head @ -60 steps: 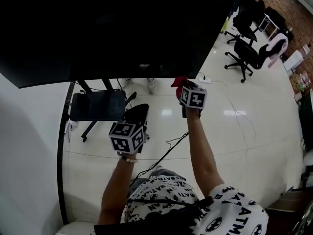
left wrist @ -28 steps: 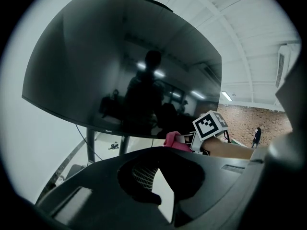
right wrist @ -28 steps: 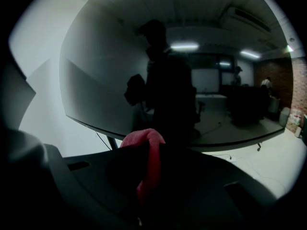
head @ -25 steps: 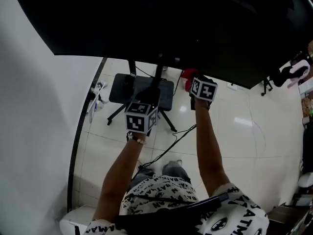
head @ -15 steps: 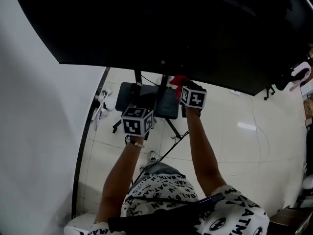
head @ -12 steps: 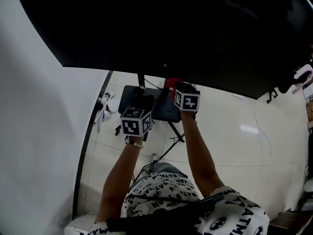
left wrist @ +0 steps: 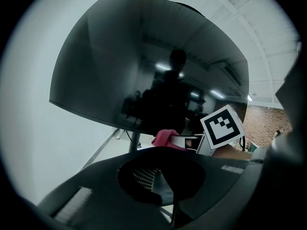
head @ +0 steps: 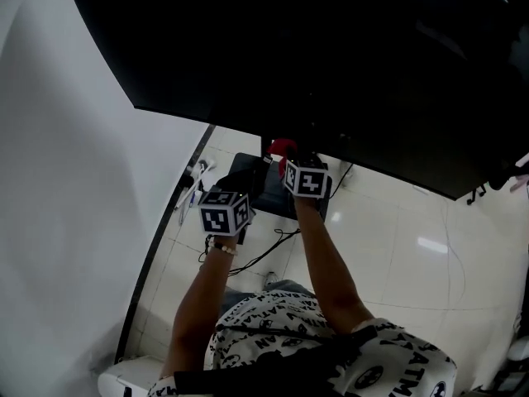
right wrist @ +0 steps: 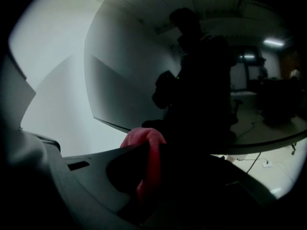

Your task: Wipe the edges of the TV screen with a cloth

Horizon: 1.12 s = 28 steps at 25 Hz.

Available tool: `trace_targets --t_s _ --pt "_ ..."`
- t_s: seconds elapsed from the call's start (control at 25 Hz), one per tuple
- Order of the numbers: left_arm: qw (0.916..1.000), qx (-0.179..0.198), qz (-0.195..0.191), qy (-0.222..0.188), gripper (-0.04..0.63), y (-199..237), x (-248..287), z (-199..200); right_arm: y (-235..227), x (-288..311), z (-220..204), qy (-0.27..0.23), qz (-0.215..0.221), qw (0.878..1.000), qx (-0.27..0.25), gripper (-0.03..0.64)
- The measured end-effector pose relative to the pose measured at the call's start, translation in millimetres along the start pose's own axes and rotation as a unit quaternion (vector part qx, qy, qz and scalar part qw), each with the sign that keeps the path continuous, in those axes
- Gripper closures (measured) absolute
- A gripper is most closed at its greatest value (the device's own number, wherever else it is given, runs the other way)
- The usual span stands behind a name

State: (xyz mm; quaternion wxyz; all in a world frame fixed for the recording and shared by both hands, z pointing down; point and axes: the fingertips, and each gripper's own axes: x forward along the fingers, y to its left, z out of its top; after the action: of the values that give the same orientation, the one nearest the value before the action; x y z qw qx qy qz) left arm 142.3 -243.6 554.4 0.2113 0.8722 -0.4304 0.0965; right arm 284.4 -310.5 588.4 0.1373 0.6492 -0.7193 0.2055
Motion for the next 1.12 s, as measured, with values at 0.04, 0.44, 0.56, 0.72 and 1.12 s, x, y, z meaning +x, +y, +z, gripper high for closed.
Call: trace_targets --t_s 0.04,0.44,0.56,0.72,1.12 --pt "1.0 -0.001 0.004 0.0 0.589 9 -1 1 6 4 1 0.0 0.002 1.0 -0.003 0.563" --pt "0.9995 0.015 -0.023 0.017 0.59 108 -15 16 77 56 5 -0.005 -0.029 0.999 0.019 0.563" --pt "0.9987 0.02 -0.04 0.023 0.589 143 -22 26 108 77 11 -0.001 -0.043 0.999 0.029 0.563" --pt "0.9987 0.018 -0.043 0.022 0.589 198 -36 37 146 107 11 0.009 -0.059 0.998 0.035 0.563" --pt "0.9997 -0.003 -0.022 0.011 0.589 316 -83 47 243 175 26 0.005 -0.044 0.997 0.059 0.563"
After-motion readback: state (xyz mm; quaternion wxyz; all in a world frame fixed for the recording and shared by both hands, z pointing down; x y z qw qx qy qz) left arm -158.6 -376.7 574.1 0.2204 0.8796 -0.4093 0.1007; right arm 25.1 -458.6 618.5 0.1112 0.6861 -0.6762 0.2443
